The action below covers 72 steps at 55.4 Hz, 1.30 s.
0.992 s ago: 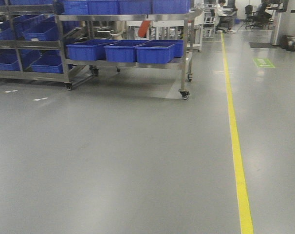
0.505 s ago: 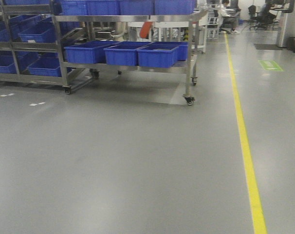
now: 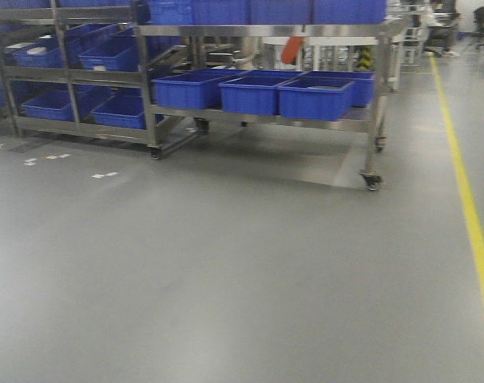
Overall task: Pick and sort blue part to right shelf
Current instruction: 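Drive the base away from the table holding both parts, then drive the base across the floor toward the bin shelf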
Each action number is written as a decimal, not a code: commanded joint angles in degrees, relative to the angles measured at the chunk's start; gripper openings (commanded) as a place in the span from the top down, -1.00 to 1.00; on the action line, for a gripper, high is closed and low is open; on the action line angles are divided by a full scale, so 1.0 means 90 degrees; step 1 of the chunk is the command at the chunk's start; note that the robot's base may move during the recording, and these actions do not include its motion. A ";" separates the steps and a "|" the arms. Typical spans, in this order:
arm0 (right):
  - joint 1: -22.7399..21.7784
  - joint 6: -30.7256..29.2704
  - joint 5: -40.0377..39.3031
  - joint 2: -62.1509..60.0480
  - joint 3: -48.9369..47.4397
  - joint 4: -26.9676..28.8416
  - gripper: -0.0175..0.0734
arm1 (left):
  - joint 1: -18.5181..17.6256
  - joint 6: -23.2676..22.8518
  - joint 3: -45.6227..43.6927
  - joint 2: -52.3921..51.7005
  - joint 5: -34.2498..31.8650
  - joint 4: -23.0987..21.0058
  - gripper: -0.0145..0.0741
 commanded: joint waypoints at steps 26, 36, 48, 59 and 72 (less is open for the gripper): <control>-0.0008 -0.0035 -0.0594 0.0115 -0.0164 -0.0156 0.15 | -0.0018 -0.0017 -0.0186 0.0082 -0.0533 0.0090 0.01; -0.0008 -0.0035 -0.0594 0.0115 -0.0164 -0.0156 0.15 | -0.0018 -0.0017 -0.0186 0.0082 -0.0533 0.0090 0.01; -0.0008 -0.0035 -0.0594 0.0115 -0.0164 -0.0156 0.15 | -0.0018 -0.0017 -0.0186 0.0082 -0.0533 0.0090 0.01; -0.0008 -0.0035 -0.0594 0.0115 -0.0164 -0.0156 0.15 | -0.0018 -0.0017 -0.0186 0.0082 -0.0533 0.0090 0.01; -0.0008 -0.0035 -0.0594 0.0115 -0.0164 -0.0156 0.15 | -0.0018 -0.0017 -0.0186 0.0082 -0.0533 0.0090 0.01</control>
